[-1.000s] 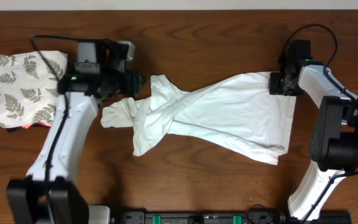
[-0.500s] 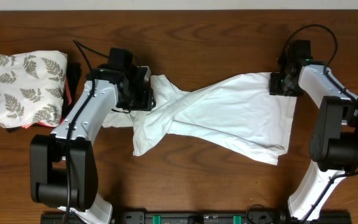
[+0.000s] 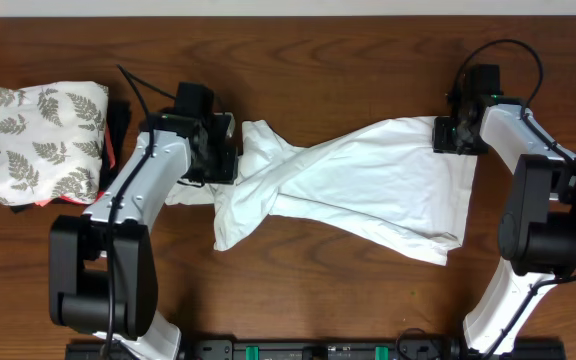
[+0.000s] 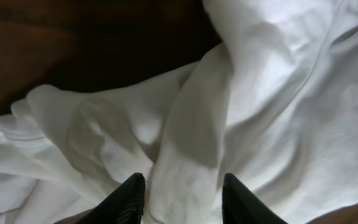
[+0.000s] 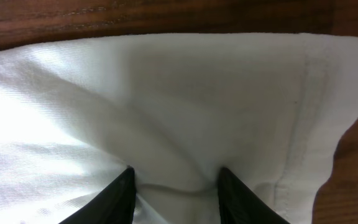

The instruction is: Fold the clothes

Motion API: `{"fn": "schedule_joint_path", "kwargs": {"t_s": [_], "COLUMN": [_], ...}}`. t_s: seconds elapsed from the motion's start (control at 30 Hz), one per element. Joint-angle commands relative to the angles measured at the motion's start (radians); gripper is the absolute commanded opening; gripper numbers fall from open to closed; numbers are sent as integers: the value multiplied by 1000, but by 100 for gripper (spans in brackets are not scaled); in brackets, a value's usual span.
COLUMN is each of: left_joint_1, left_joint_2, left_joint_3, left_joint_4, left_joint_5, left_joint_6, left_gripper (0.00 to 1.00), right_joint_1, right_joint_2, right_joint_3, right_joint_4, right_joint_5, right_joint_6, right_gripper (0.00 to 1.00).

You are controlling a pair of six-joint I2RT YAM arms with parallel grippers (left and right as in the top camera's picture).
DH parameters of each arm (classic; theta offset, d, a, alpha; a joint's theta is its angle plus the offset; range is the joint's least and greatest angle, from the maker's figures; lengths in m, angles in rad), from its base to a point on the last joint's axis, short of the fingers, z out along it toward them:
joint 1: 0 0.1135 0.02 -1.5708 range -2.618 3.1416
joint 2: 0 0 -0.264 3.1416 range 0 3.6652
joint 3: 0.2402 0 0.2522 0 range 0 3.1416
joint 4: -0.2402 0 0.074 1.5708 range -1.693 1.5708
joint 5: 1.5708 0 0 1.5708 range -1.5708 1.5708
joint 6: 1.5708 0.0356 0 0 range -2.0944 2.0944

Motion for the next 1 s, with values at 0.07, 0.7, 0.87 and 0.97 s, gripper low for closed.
{"fn": "schedule_joint_path", "kwargs": {"t_s": [0.07,0.7,0.87,0.97], "left_joint_1": [-3,-44,-44,-44], "left_joint_2": [21,46,64,77], "left_joint_3": [-11,-13,-13,-13], "left_joint_4": [-5,-5,-5,-4], "left_joint_5": [-13,-40,-58,-58], "left_joint_6": [-2,-1,-1,-1], "left_gripper": [40,40,40,40], "right_joint_1": [-23,-23,-25,-24], "right_joint_2": [72,72,72,72], "right_joint_3": [-60,-60,-60,-60], "right_joint_4": [-43,-47,-50,-50], "right_joint_5": [14,14,14,14], "right_joint_6": [20,20,20,20], "right_gripper": [41,41,42,42]}}
